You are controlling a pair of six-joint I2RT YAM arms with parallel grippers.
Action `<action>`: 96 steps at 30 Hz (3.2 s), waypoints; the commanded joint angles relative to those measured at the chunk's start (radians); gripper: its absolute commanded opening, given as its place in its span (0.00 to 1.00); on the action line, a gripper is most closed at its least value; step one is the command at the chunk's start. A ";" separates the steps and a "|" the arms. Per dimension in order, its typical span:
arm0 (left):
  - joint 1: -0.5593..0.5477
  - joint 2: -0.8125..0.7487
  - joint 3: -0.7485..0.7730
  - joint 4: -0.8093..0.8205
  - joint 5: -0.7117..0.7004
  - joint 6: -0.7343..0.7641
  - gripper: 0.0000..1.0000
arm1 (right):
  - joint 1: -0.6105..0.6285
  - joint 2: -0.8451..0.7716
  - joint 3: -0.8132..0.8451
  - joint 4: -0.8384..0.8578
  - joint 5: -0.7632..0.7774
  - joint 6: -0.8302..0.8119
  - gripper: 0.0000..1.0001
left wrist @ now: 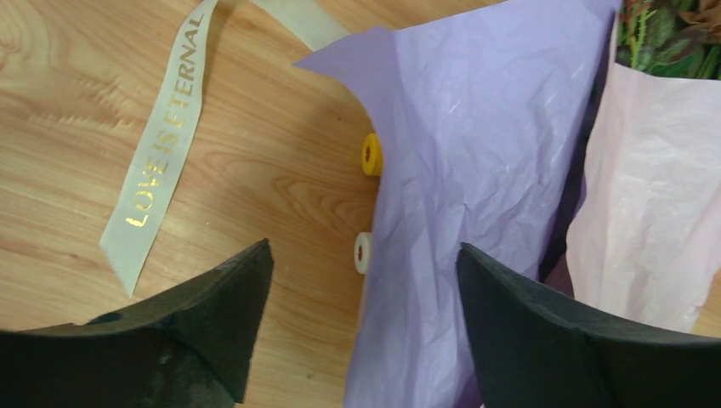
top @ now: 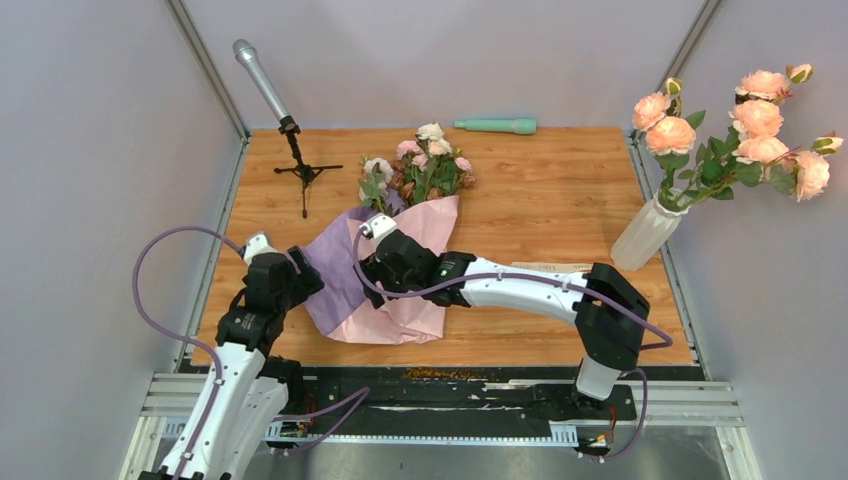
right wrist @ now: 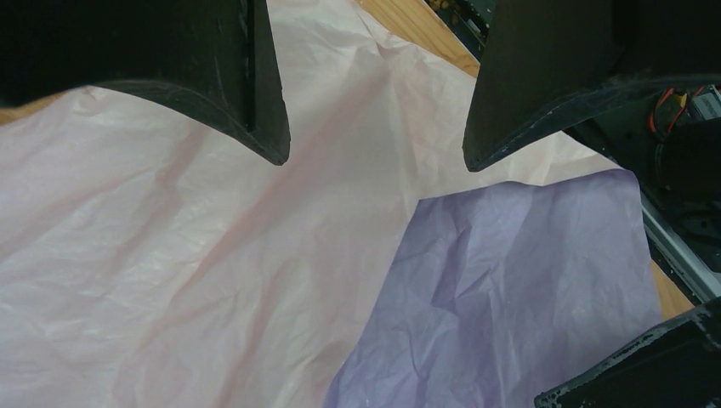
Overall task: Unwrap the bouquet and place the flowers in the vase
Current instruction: Unfold the wrapping paper at the center of the board.
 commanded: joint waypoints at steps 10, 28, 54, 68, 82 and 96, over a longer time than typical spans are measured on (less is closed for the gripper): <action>0.010 -0.025 -0.078 0.145 -0.049 -0.046 0.44 | 0.008 0.239 0.239 0.003 0.038 -0.053 0.75; 0.020 -0.011 -0.134 0.205 -0.102 -0.043 0.00 | -0.018 -0.049 0.086 -0.171 0.340 0.023 0.00; 0.137 0.101 -0.182 0.307 0.000 -0.075 0.00 | -0.459 -0.421 -0.630 -0.315 0.428 0.533 0.00; 0.139 0.226 -0.185 0.471 0.088 -0.079 0.00 | -0.555 -0.266 -0.514 -0.200 0.468 0.436 0.00; 0.139 0.365 -0.156 0.567 0.057 -0.133 0.00 | -0.663 -0.189 -0.471 -0.129 0.448 0.394 0.00; 0.139 0.025 -0.271 0.286 -0.091 -0.278 0.00 | -0.685 -0.239 -0.557 -0.140 0.475 0.475 0.00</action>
